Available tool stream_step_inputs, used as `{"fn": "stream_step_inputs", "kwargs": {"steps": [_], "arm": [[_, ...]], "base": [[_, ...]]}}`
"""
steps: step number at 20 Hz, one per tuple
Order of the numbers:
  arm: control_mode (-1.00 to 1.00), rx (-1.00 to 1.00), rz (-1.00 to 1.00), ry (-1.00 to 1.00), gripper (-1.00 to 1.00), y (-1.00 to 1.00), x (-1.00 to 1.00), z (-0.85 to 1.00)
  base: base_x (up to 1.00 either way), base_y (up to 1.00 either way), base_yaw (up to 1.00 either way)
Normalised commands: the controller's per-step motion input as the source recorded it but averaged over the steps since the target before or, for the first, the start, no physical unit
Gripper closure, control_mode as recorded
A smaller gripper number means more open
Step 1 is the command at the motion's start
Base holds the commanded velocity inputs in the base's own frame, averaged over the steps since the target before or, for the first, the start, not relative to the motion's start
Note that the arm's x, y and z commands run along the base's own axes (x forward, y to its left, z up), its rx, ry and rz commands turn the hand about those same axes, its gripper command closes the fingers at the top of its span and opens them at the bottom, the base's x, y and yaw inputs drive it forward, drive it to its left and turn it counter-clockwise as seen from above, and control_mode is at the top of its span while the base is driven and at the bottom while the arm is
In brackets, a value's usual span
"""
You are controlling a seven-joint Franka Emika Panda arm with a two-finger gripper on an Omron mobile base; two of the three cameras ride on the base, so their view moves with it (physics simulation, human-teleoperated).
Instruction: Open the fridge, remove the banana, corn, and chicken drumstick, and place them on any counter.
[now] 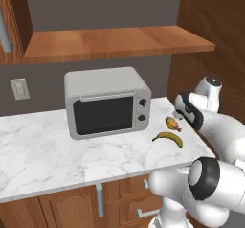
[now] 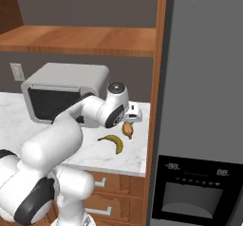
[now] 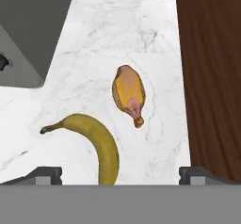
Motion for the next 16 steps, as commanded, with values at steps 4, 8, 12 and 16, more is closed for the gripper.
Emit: {"fn": "stream_step_inputs", "kwargs": {"steps": [4,8,12,16], "arm": [[-1.0,0.0,0.0,-0.04,-1.0,0.31,-0.72,0.83],[-1.0,0.0,0.0,0.0,-1.0,0.34,-0.71,0.78],[-1.0,0.0,0.0,0.0,-1.0,0.33,-0.64,0.79],[-1.0,0.0,0.0,0.0,-1.0,0.41,-0.55,0.64]], "base": [[0.0,0.0,0.0],[0.0,0.0,0.0],[0.0,0.0,0.0],[0.0,0.0,0.0]]}}
